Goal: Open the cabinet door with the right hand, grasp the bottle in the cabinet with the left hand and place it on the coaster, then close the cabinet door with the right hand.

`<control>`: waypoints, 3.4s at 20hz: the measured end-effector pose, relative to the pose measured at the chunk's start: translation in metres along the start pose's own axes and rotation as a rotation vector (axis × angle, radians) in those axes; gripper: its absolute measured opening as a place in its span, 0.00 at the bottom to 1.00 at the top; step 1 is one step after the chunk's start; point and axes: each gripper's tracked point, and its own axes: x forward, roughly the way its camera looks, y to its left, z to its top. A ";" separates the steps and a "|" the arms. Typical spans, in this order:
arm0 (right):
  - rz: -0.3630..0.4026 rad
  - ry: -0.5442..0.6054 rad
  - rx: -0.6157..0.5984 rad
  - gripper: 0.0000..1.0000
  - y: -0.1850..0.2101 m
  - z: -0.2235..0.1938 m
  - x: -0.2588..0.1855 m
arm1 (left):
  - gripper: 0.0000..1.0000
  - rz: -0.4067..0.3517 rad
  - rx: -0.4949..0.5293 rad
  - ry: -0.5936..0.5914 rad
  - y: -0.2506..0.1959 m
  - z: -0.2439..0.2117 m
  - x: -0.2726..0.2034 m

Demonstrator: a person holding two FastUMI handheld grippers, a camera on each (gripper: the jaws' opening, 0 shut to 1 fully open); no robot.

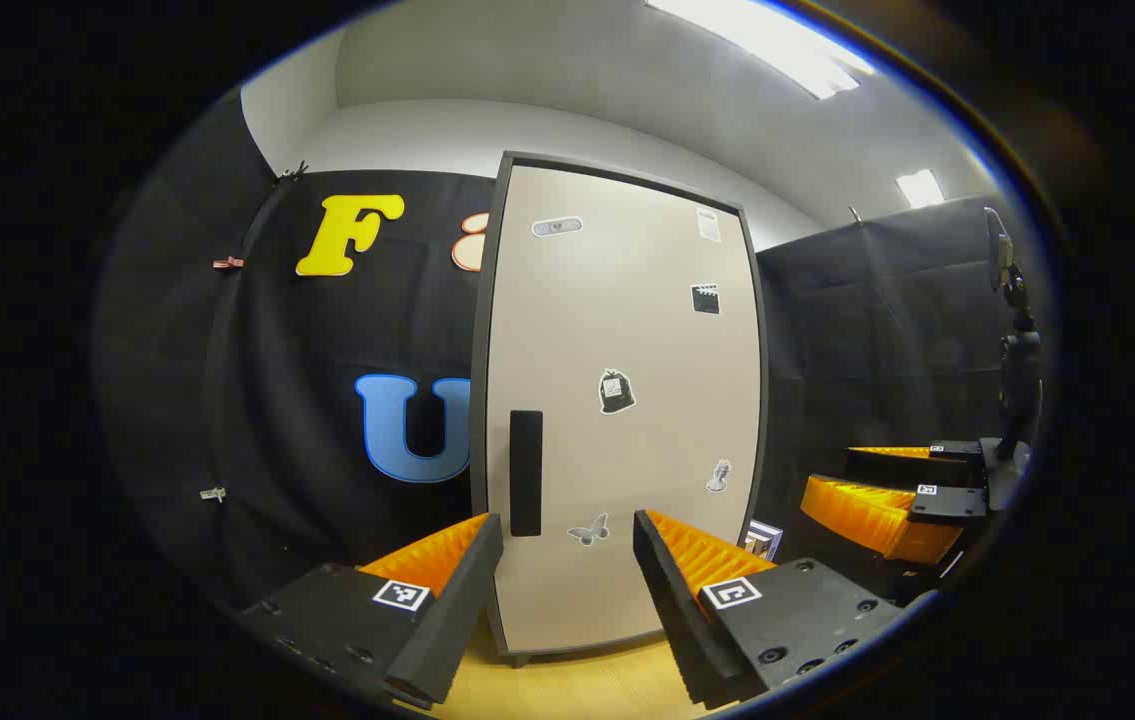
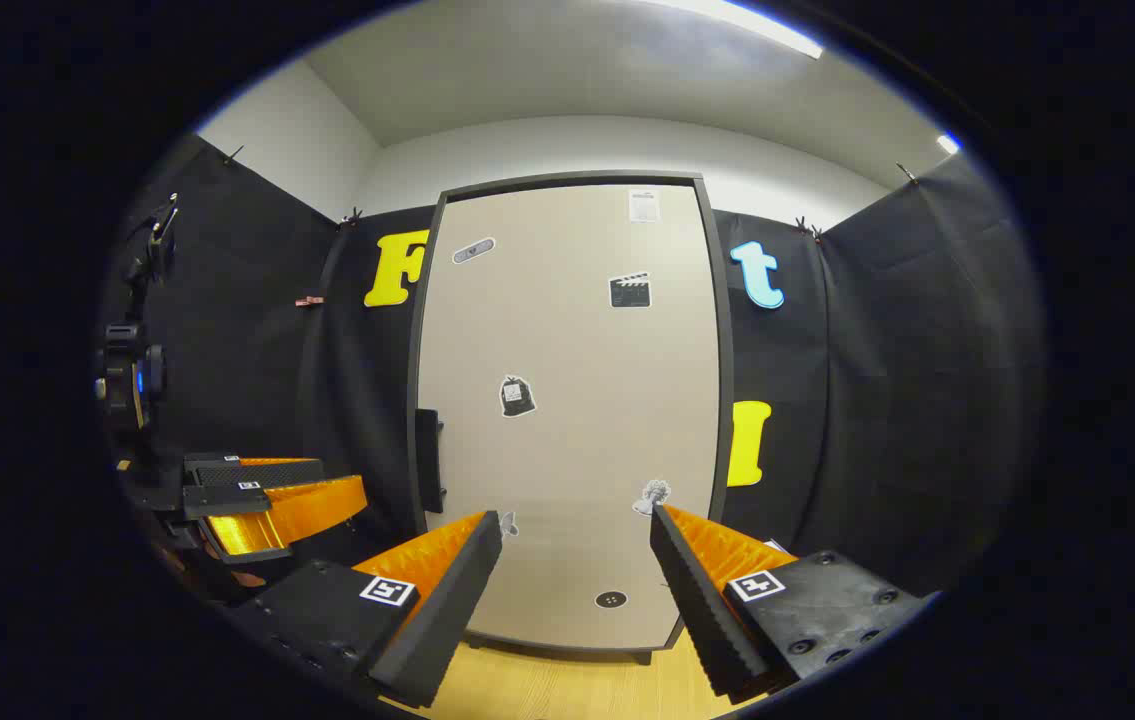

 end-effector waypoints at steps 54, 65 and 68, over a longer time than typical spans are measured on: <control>-0.046 0.021 -0.010 0.59 0.168 -0.054 0.211 | 0.84 0.210 0.014 0.107 0.180 -0.065 -0.049; -0.099 0.047 -0.016 0.11 0.167 -0.051 0.206 | 0.84 0.230 0.010 0.089 0.190 -0.060 -0.070; -0.060 0.061 0.012 0.11 0.170 -0.045 0.192 | 0.84 0.224 0.013 0.081 0.189 -0.056 -0.067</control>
